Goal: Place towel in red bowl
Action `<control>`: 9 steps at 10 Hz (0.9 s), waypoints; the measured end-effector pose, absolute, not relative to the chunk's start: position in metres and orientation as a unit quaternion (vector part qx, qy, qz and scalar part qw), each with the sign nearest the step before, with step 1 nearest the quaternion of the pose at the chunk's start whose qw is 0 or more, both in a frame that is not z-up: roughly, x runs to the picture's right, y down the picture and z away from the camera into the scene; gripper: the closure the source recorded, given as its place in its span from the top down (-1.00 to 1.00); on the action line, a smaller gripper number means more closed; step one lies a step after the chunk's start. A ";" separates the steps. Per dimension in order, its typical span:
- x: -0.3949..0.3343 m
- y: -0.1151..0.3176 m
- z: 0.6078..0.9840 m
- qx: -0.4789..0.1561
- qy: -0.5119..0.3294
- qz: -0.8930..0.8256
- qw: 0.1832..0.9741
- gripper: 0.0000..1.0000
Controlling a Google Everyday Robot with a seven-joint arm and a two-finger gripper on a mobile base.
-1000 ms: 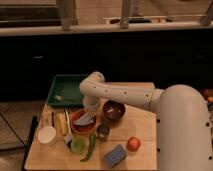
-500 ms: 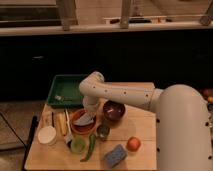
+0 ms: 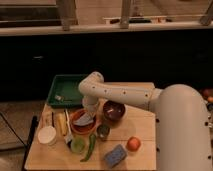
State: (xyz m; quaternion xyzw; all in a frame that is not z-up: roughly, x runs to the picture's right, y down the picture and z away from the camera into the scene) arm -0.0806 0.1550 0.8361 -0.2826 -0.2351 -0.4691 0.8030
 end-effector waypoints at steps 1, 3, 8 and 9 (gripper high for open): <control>-0.081 0.155 0.836 -0.282 -0.235 -0.470 0.803 -0.98; -0.081 0.155 0.836 -0.282 -0.235 -0.471 0.802 -0.98; -0.084 0.155 0.837 -0.281 -0.235 -0.474 0.801 -0.98; -0.084 0.155 0.837 -0.280 -0.235 -0.474 0.801 -0.98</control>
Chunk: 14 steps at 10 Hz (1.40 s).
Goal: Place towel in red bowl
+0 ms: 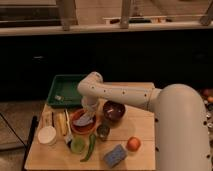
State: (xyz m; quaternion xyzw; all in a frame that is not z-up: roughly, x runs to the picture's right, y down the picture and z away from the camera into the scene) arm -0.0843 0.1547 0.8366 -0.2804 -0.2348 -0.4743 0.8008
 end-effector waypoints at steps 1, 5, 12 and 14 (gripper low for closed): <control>-0.085 0.154 0.836 -0.280 -0.235 -0.474 0.801 -0.98; -0.086 0.153 0.837 -0.278 -0.234 -0.476 0.801 -0.98; -0.087 0.151 0.838 -0.275 -0.235 -0.477 0.801 -0.98; -0.087 0.151 0.838 -0.275 -0.235 -0.478 0.801 -0.98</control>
